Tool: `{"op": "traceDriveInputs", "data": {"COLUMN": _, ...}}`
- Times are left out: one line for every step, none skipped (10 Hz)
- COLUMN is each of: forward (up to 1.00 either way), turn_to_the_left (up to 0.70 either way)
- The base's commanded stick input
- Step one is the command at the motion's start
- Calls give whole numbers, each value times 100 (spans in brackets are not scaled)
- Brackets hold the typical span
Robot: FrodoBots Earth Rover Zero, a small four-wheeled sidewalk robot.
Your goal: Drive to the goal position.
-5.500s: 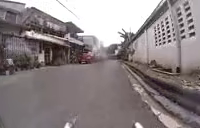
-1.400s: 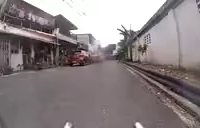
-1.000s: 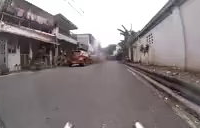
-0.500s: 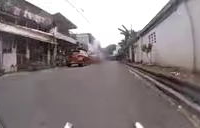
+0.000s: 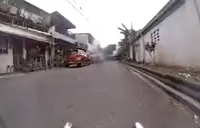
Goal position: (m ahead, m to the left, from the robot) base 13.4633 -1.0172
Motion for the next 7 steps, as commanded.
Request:
{"op": "traceDriveInputs", "data": {"forward": 70, "turn_to_the_left": 0}}
{"op": "traceDriveInputs", "data": {"forward": 70, "turn_to_the_left": 0}}
{"op": "traceDriveInputs", "data": {"forward": 70, "turn_to_the_left": 0}}
{"op": "traceDriveInputs", "data": {"forward": 70, "turn_to_the_left": 0}}
{"op": "traceDriveInputs", "data": {"forward": 70, "turn_to_the_left": 0}}
{"op": "traceDriveInputs", "data": {"forward": 70, "turn_to_the_left": 0}}
{"op": "traceDriveInputs", "data": {"forward": 70, "turn_to_the_left": 0}}
